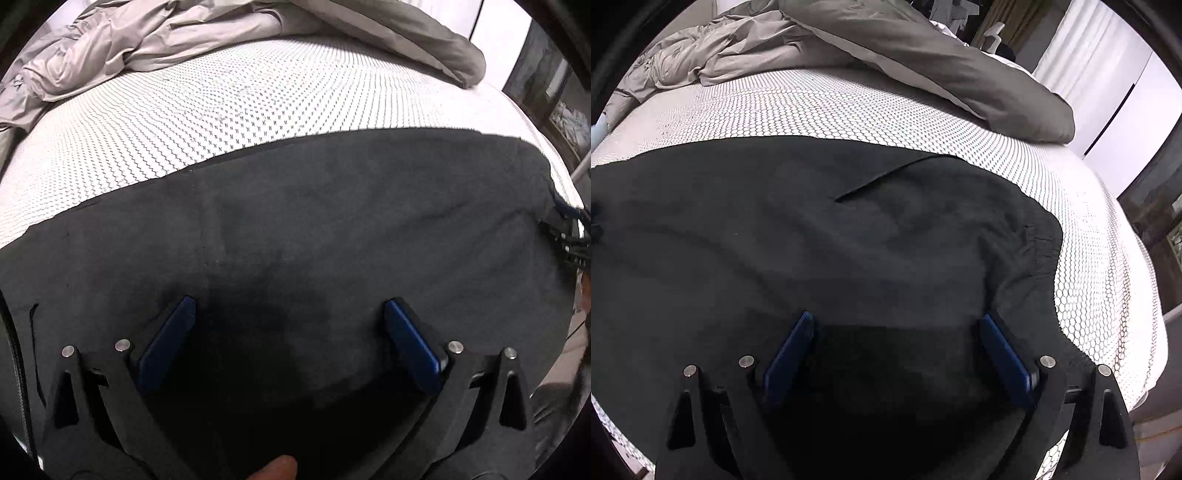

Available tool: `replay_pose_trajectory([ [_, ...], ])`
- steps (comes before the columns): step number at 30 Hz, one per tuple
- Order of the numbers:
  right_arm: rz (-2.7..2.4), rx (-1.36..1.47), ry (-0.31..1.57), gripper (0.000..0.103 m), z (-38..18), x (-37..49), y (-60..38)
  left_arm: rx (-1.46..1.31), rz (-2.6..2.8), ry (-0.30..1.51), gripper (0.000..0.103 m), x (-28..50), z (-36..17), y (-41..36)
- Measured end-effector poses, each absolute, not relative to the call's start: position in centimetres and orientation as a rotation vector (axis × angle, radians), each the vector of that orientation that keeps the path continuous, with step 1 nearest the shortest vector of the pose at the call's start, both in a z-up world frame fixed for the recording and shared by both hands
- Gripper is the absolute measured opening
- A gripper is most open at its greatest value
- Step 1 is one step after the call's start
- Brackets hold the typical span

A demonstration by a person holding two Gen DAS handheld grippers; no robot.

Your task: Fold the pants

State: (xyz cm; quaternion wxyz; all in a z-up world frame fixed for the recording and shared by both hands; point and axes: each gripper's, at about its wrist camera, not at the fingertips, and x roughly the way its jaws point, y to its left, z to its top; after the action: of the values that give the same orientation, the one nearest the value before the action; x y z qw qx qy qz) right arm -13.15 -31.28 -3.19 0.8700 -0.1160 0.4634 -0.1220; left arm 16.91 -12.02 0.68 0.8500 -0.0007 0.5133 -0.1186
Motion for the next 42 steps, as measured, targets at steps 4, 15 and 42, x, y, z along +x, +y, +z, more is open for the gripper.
replay_pose_trajectory([
  [4,-0.135,-0.121,0.919,0.093,-1.2,-13.0,-28.5,-0.049,-0.412,1.007,0.102,17.8,1.8,-12.3],
  [15,0.135,-0.282,1.017,0.094,-4.3,-12.6,-20.7,0.086,-0.532,1.073,0.102,14.6,0.0,-12.2],
  [42,0.091,-0.278,1.046,0.098,-6.0,-5.7,-21.3,0.0,-0.047,1.044,0.101,13.5,-0.8,12.5],
])
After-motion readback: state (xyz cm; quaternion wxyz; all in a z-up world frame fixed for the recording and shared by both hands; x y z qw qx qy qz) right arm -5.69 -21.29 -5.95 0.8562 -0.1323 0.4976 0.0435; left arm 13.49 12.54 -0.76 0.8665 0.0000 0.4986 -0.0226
